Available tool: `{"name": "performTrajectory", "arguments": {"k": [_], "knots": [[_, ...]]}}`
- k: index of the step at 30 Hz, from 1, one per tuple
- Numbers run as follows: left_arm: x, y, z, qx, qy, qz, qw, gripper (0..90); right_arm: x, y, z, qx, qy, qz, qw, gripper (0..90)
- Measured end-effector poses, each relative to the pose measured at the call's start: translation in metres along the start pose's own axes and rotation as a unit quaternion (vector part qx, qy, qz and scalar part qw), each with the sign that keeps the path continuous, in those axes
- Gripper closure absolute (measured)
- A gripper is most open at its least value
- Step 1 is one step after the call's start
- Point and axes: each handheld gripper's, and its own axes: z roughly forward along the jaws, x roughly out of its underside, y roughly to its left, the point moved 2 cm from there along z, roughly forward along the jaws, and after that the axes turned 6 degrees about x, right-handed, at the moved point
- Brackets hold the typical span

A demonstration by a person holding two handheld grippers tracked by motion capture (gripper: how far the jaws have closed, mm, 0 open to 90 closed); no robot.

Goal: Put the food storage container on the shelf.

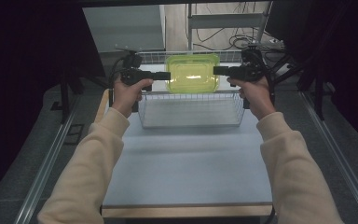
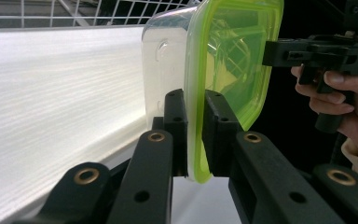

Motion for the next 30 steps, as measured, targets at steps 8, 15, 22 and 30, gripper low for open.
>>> {"name": "performTrajectory", "arguments": {"k": [8, 15, 22, 30], "knots": [[-0.006, 0.012, 0.007, -0.018, 0.008, -0.007, 0.9998, 80.8, -0.002, -0.006, 0.014, 0.012, 0.001, 0.011, 0.9999, 79.6], [-0.009, 0.021, 0.014, -0.029, 0.025, -0.023, 0.9990, 80.4, -0.003, -0.014, 0.024, 0.016, 0.010, 0.024, 0.9995, 79.2], [-0.011, 0.030, 0.022, -0.030, 0.030, -0.056, 0.9976, 79.7, -0.002, -0.022, 0.038, 0.025, 0.025, 0.039, 0.9986, 76.9], [-0.016, 0.038, 0.029, -0.037, 0.013, -0.073, 0.9966, 76.6, -0.005, -0.027, 0.047, 0.023, 0.024, 0.049, 0.9982, 74.8]]}}
